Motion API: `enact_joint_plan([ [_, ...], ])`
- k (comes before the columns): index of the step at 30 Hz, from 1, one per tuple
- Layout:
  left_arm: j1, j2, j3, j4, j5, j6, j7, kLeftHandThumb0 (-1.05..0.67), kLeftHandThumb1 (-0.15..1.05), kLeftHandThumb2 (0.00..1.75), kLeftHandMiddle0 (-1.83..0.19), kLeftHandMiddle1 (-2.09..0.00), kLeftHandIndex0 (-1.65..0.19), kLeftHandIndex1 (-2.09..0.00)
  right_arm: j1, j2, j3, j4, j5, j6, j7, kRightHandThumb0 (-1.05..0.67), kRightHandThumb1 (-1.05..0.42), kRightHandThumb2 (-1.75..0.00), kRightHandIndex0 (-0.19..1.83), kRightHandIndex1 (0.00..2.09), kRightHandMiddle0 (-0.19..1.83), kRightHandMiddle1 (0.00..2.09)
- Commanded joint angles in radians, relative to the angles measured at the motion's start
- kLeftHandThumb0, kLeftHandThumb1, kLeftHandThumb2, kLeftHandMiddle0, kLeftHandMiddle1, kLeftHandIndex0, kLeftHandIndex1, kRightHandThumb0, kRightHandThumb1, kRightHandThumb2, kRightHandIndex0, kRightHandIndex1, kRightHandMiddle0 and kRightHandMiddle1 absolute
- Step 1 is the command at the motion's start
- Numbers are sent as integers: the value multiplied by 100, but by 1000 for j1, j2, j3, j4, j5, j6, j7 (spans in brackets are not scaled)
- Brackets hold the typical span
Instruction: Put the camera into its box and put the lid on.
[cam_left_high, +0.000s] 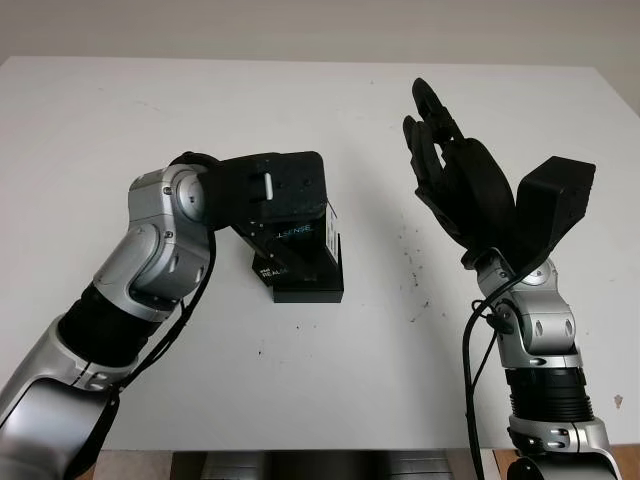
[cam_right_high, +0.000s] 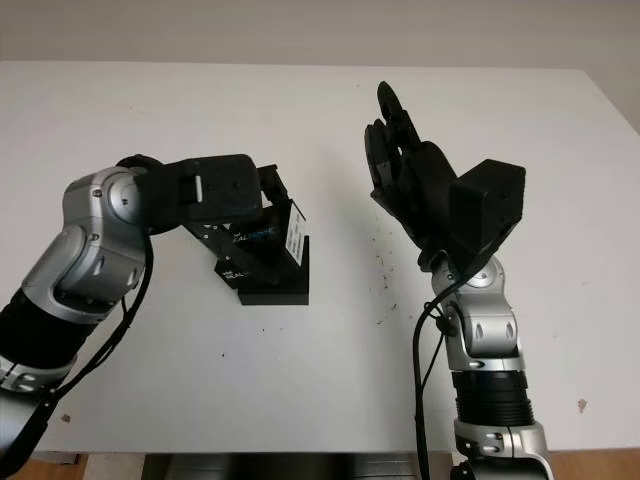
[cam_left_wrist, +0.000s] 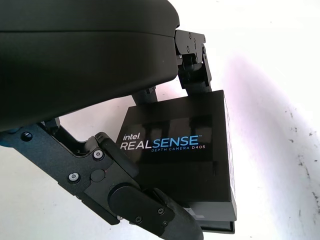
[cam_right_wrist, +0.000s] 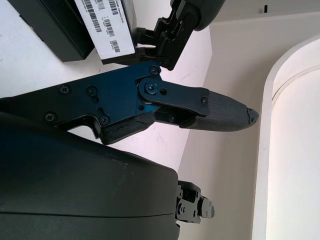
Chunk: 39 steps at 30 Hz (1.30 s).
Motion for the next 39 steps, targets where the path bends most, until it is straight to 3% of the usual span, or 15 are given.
enact_joint_plan([
  [1, -15, -4, -15, -17, -5, -8, -7, -28, 105, 36, -56, -209, -32, -209, 9, 5, 1, -19, -1, -10, -1, -78, -105, -61, -13, 5, -12, 8],
  [8, -8, 29, -21, -36, -12, -52, -32, -29, 105, 35, -37, -204, -16, -203, 9, 5, 3, -21, 2, 3, -1, -78, -105, -61, -14, 5, -13, 7],
  [14, 18, 38, -1, -68, -37, -52, -24, -28, 105, 35, -37, -198, -28, -209, 10, 6, 5, -22, 5, 12, 2, -77, -105, -63, -15, 4, -14, 6],
  [16, 21, 41, -2, -74, -40, -50, -21, -28, 105, 36, -42, -206, -34, -209, 11, 6, 7, -24, 7, 19, 4, -77, -105, -63, -16, 4, -15, 6],
  [20, 14, 44, -14, -87, -31, -22, -33, -28, 105, 36, -40, -208, -33, -209, 11, 13, 7, -23, 6, 18, -2, -77, -105, -61, -15, 5, -14, 6],
  [21, 12, 44, -16, -89, -30, -18, -35, -28, 105, 35, -48, -208, -33, -209, 10, 14, 8, -21, 5, 16, -2, -77, -105, -61, -15, 5, -14, 6],
  [22, 14, 44, -16, -89, -31, -20, -32, -29, 105, 35, -36, -200, -29, -208, 10, 15, 9, -21, 5, 16, -1, -77, -105, -61, -15, 5, -14, 6],
  [25, 11, 42, -21, -82, -29, -24, -29, -29, 105, 36, -30, -191, -27, -208, 12, 12, 11, -30, 3, 27, 2, -77, -105, -62, -16, 4, -15, 6],
  [28, 12, 34, -34, -66, -13, -28, -10, -30, 105, 36, -37, -204, -28, -208, 14, 18, 8, -30, 6, 24, -3, -76, -105, -62, -15, 5, -15, 6],
  [31, 14, 24, -45, -47, 0, -29, 6, -29, 105, 35, -63, -209, -31, -209, 17, 21, 5, -28, 8, 20, -6, -76, -105, -61, -15, 5, -14, 6],
  [33, 26, 21, -43, -31, -6, -60, 24, -29, 105, 35, -45, -204, -26, -202, 19, 19, 6, -28, 7, 17, -2, -76, -105, -61, -15, 5, -14, 6],
  [35, 39, 12, -50, -17, -5, -73, 39, -29, 105, 34, -39, -202, -21, -193, 21, 20, 5, -32, 7, 19, -5, -76, -105, -62, -15, 5, -15, 6],
  [38, 49, 0, -59, -14, 2, -66, 45, -28, 105, 34, -51, -209, -33, -200, 22, 21, 5, -34, 6, 19, -7, -75, -105, -62, -15, 5, -14, 6],
  [39, 52, -5, -61, -14, 2, -64, 48, -27, 105, 34, -50, -209, -24, -199, 23, 21, 4, -33, 8, 19, -5, -75, -105, -63, -15, 5, -14, 6],
])
